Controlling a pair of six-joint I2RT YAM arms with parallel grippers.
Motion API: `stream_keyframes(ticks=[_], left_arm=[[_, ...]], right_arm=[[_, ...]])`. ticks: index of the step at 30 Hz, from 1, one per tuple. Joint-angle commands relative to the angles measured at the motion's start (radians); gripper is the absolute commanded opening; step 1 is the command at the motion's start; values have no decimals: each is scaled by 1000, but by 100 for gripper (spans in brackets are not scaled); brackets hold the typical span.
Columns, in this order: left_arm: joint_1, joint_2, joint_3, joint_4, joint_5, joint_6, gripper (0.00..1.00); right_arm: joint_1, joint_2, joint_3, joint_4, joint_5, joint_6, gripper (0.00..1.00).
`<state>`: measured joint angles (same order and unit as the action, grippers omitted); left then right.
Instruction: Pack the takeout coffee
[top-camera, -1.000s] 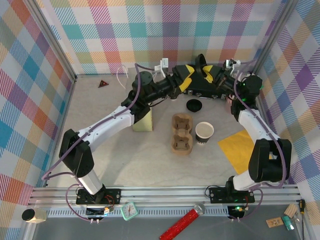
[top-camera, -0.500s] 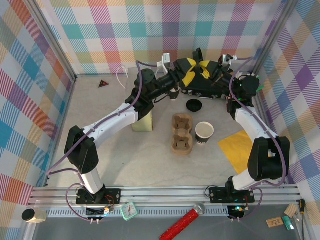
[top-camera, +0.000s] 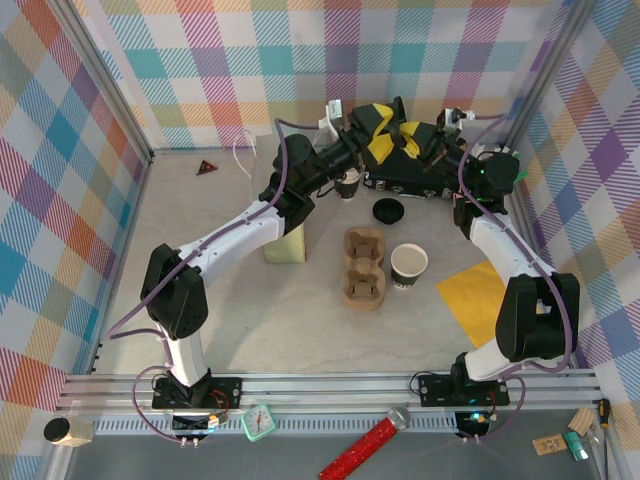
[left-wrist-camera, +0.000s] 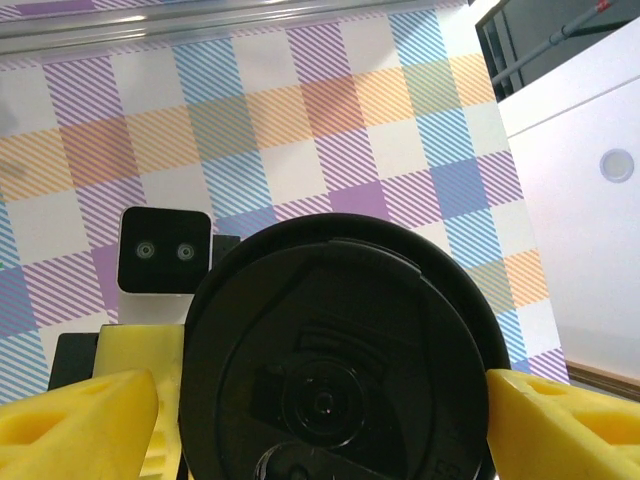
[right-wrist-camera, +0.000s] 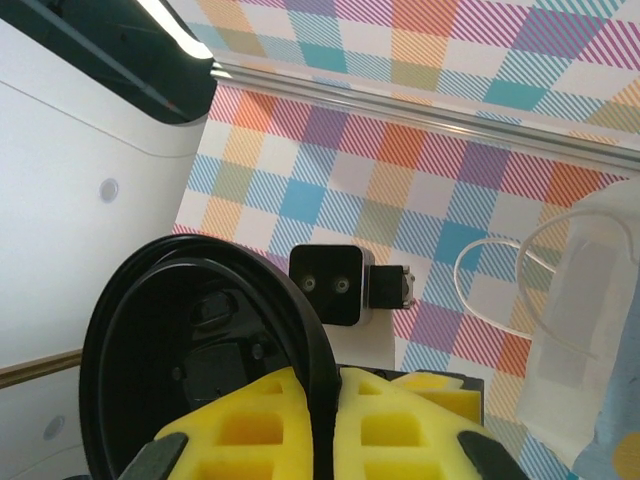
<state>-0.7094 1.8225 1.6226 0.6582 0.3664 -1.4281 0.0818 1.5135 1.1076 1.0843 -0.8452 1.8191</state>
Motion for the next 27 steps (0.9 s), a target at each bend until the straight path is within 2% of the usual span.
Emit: stream_keyframes(ticks=[1,11,14,17,24,27], left_arm=[[8,7,35,47,20,-27,83],[8,22,68,55,46,-30,85],[8,26,68,70,54,-37,93],[9,20,67,75,60,-30,87],[28,-50,-13,22,37,29,84],[27,-32,15,27,68,19,84]], right_arm=[[13,4,7,74,-27,-4,10],[20,0,-10,43,-49,-29,11],[22,-2,-4,29,-56,-40,11],[22,-6,-11,15,-55,-51,11],[21,-12,8,-29,-70,-85,11],[21,-15,16,-51,-79,-100,11]])
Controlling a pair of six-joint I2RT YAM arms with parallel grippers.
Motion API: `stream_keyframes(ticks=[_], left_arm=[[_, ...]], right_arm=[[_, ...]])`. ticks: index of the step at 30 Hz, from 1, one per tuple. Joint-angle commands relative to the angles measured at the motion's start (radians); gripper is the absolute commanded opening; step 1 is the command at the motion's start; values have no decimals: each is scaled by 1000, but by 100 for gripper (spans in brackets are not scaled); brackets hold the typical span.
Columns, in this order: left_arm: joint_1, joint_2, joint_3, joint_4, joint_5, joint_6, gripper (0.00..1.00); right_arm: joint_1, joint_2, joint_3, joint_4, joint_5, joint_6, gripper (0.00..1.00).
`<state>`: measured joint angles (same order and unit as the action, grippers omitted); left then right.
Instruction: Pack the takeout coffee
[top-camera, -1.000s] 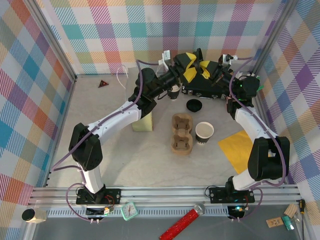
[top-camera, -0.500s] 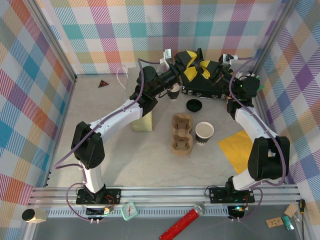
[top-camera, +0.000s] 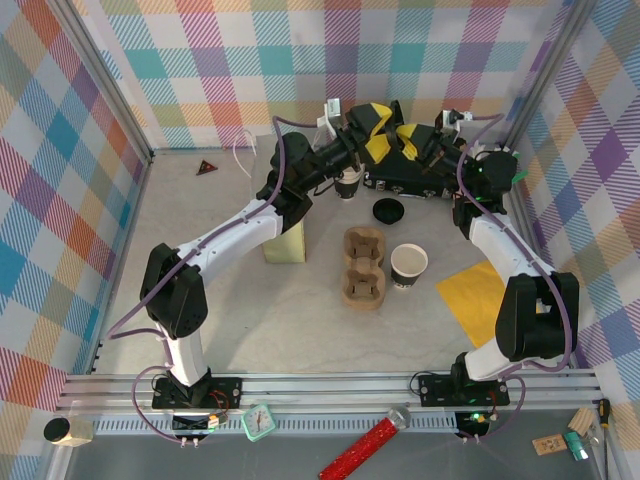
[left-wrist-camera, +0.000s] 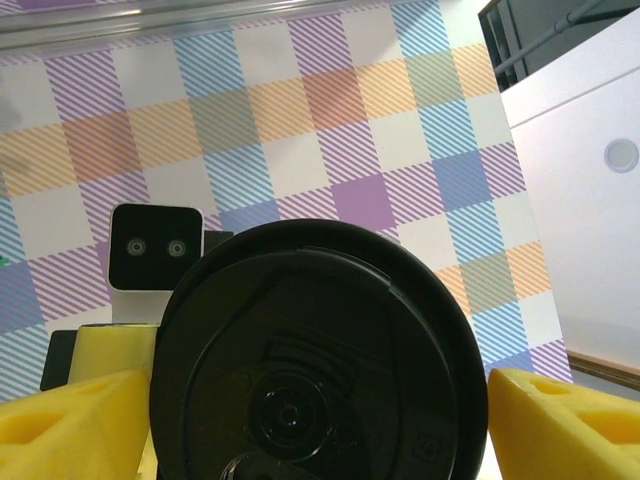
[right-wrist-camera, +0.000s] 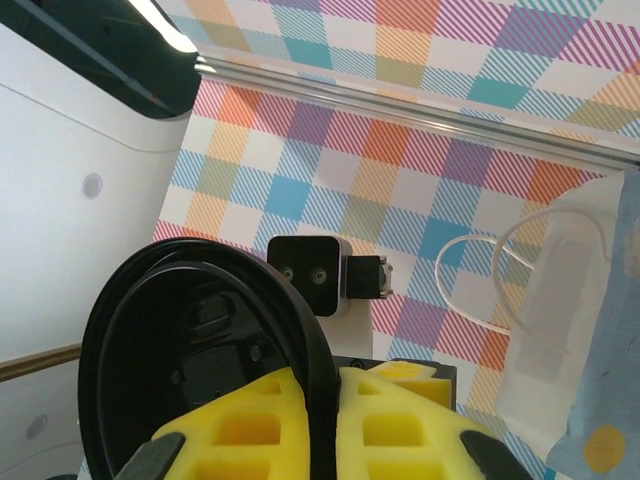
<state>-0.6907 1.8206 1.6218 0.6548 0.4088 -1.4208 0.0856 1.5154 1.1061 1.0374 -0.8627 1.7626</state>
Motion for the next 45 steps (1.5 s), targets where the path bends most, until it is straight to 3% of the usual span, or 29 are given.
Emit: stream_keyframes(ticks=[1,4,8,13,16,22,27,31,38,41,45], left_arm=[[7,-21,27,32,34,5,85],[1,-5,41,38,44,-5,86],[0,-5,34,48,40,-7,79],[1,-8,29,55,37,-7,75],[1,-12,18,57,29,-4,72],[4,-15,10,49,25,2,72],[19,-32,-24,28,32,17,79],[53,-85,-71,-92,33,108,82],[68,-176,11,-627,-51,508,86],[65,-172,37,-707,-68,578,86],[50,-173,57,-751,-89,634,84]], right_arm=[[18,-15,16,-3,-64,-46,11],[19,-14,7,-4,-64,-44,11],[19,-16,4,-8,-66,-45,12],[19,-29,0,-55,-70,-78,25],[19,-40,-2,-104,-73,-110,27],[17,-60,0,-182,-70,-169,24],[6,-74,5,-239,-69,-209,9],[-4,-123,20,-442,-66,-341,9],[-4,-225,165,-1084,-1,-800,11],[3,-252,219,-1312,82,-970,14],[15,-282,245,-1488,212,-1109,17]])
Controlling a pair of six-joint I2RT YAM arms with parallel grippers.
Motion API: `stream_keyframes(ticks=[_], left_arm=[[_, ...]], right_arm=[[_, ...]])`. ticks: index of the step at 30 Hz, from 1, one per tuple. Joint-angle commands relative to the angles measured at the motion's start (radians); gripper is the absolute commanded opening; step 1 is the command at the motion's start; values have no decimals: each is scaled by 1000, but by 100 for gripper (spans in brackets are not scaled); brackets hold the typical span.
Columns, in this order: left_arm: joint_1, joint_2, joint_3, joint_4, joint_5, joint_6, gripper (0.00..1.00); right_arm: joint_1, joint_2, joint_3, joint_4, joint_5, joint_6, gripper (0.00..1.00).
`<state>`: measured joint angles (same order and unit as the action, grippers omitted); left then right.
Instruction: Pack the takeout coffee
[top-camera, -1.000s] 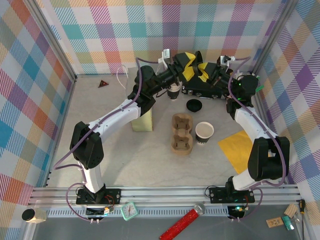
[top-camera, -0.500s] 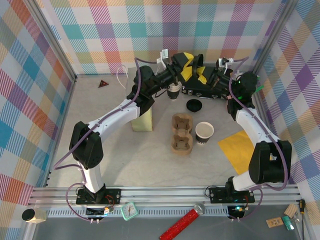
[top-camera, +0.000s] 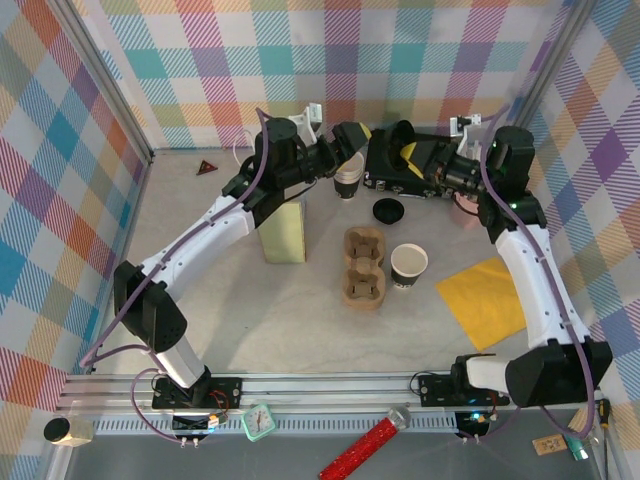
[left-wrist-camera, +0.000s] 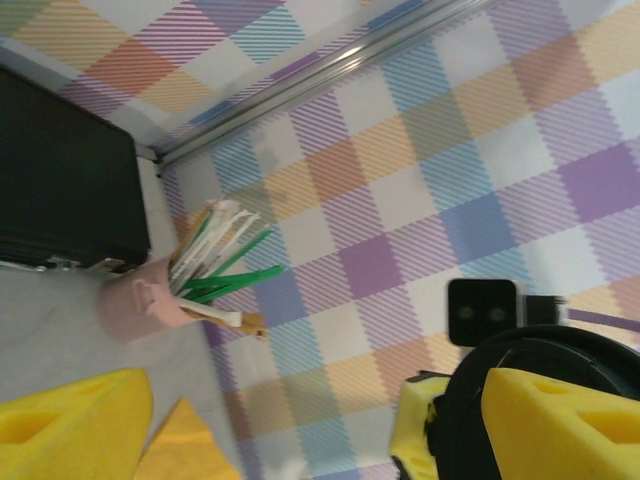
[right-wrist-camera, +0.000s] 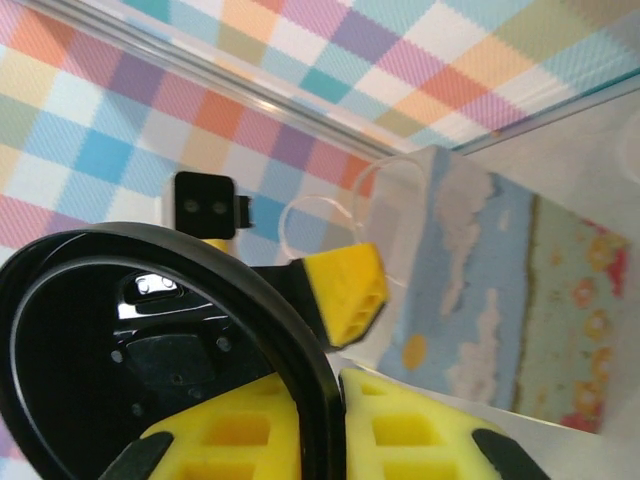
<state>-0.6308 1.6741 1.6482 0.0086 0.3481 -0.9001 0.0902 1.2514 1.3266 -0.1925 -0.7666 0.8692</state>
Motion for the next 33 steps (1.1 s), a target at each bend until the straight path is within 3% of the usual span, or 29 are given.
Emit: stream_keyframes(ticks=[1,9,13,24,33], left_arm=[[-17,-36,32,-116,-52,132,84],[-99,1,145,-202,-55,279,80],[-121,35,165,-228,-64,281,77],[-136,57,167,-370,-140,292,76],[-171,93,168,-330,-47,251,52]], right_arm=[[12,-25,22,-280,143,-237,18],[28,-49,-8,-363,268,-321,21],[29,-55,-28,-352,267,-323,15],[31,-71,-47,-344,269,-329,15],[39,-70,-52,-342,271,-325,15]])
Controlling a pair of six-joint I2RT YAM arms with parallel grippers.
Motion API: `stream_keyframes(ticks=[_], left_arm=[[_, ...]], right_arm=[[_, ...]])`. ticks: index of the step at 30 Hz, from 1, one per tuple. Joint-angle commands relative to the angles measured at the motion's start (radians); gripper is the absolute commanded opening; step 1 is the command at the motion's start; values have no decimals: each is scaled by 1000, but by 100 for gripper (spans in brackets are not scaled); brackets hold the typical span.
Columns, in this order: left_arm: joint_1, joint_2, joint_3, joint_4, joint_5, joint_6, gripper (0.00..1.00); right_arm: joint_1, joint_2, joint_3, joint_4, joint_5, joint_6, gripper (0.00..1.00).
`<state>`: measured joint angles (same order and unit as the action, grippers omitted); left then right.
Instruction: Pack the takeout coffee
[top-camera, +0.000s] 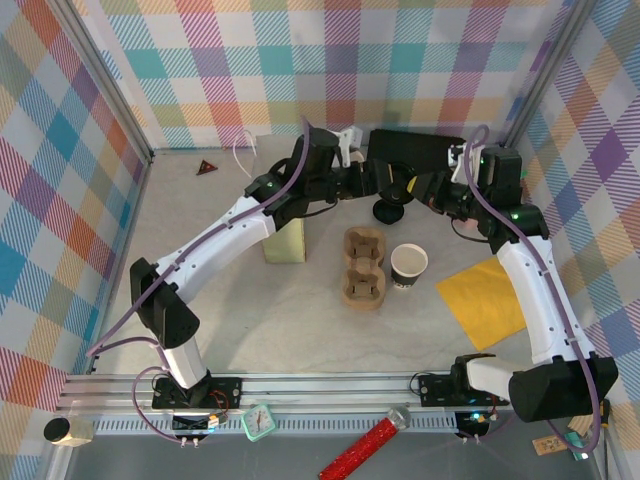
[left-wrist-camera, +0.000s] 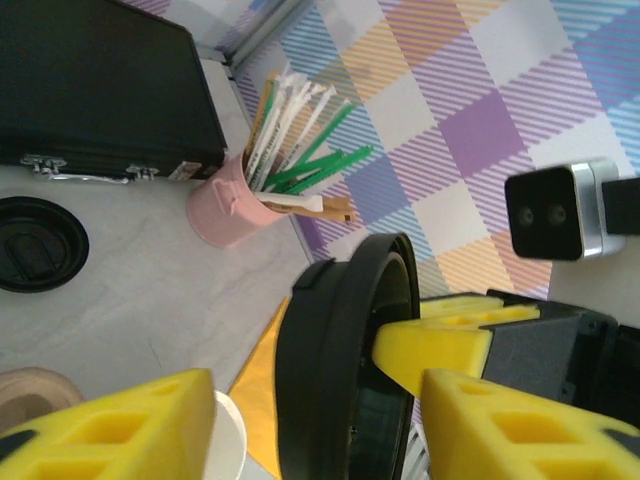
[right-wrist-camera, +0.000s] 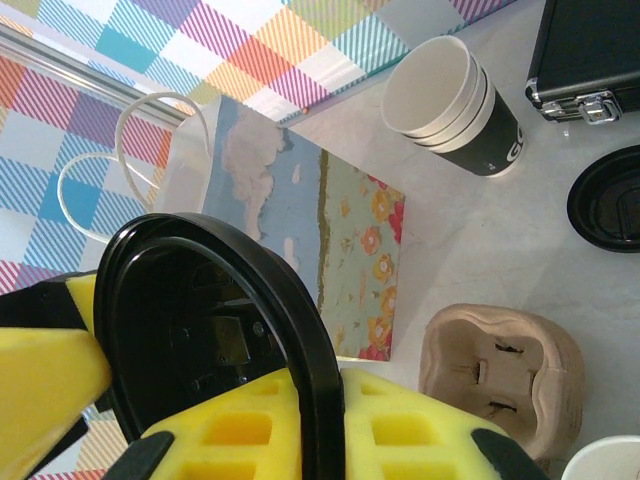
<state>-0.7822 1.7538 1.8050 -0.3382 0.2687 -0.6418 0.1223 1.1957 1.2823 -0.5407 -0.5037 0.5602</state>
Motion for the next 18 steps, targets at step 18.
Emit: stream_keyframes(ticks=[18], left_arm=[[-33,-5,14,-19,-39,47,17]], right_arm=[[13,-17,55,-106,103,-100,40]])
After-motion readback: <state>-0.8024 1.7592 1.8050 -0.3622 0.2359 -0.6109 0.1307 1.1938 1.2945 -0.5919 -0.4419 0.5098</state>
